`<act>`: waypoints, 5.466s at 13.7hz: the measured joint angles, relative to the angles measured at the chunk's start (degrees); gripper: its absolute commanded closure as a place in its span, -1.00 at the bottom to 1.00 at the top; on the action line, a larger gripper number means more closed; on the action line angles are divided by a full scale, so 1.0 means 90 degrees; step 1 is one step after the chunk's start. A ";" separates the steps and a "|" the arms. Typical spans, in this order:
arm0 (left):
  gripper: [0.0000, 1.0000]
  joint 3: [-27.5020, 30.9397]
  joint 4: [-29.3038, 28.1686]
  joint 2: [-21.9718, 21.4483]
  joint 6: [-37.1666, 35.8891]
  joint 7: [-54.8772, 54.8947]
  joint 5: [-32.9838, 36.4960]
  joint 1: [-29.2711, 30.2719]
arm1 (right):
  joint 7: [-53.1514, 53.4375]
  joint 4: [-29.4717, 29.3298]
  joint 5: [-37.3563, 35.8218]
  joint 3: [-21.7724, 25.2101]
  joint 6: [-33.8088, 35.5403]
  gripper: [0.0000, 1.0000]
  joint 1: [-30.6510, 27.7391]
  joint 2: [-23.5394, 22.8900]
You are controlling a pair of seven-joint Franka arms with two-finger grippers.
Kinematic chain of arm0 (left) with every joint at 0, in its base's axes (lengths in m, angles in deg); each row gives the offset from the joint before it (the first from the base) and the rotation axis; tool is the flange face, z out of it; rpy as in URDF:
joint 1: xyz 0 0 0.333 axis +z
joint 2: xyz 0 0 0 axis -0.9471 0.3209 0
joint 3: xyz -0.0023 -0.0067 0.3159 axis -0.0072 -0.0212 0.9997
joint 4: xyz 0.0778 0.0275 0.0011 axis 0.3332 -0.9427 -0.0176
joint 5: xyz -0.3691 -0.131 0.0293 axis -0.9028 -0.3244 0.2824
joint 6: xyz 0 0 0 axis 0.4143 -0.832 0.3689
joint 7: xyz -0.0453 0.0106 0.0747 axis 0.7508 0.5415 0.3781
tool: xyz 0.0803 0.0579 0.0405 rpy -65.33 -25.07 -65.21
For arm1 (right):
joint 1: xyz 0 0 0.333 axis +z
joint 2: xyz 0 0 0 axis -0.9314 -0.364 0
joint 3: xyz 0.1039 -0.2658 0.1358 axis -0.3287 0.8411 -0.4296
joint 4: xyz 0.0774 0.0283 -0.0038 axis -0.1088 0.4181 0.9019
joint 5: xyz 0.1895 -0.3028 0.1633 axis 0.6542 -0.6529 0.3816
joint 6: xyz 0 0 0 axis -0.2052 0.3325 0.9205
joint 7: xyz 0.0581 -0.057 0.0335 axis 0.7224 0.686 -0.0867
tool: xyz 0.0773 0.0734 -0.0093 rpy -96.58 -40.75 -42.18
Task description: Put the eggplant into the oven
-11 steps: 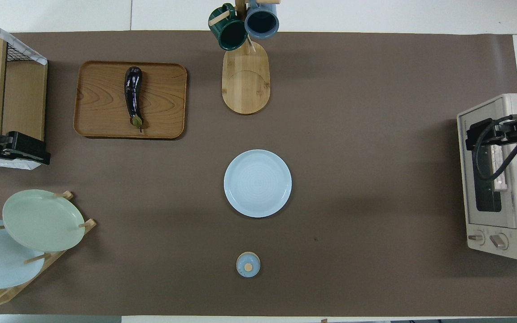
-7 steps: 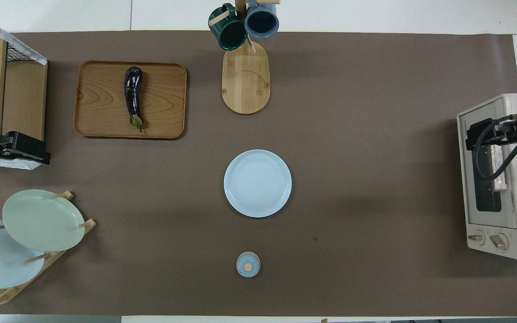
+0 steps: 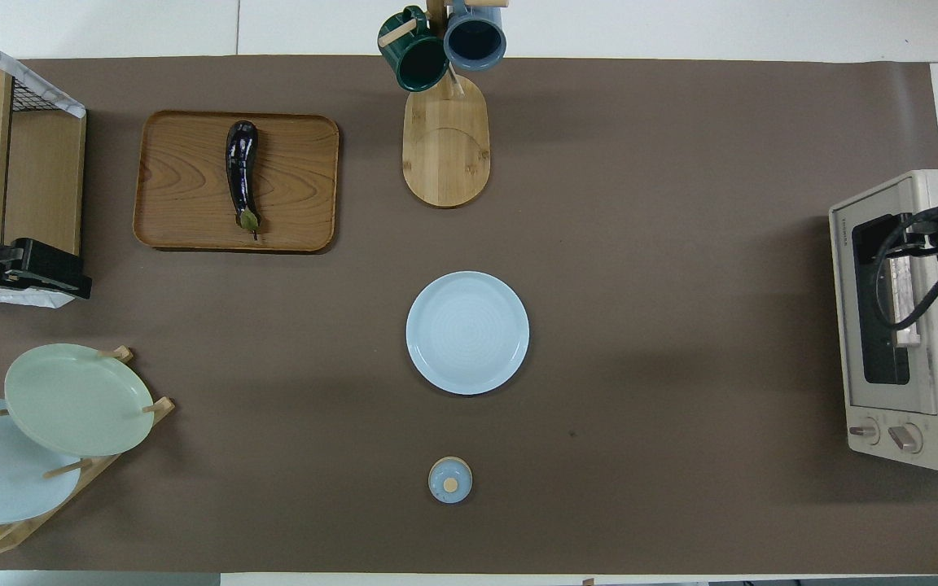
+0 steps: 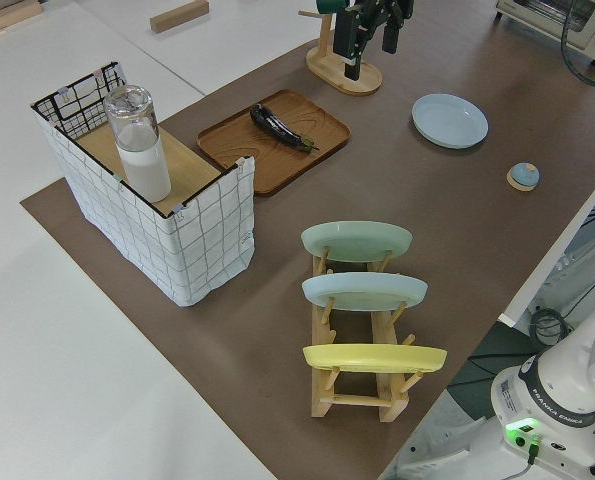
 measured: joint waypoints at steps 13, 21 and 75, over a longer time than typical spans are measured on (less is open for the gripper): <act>-1.00 -0.0056 0.1165 0.2984 0.2123 -0.0011 -0.0203 -0.0264 | -0.0373 0.1947 -0.0042 0.0097 -0.1619 1.00 -0.0932 0.0402; -1.00 -0.0055 0.1941 0.4666 0.3866 -0.0046 -0.0207 -0.0426 | -0.0487 0.2287 -0.0045 0.0085 -0.2011 1.00 -0.1042 0.0463; -1.00 0.0020 -0.1992 0.1499 0.4734 -0.3159 -0.0772 -0.3367 | 0.0089 0.3242 0.0502 -0.0082 -0.4851 -1.00 0.1341 -0.0712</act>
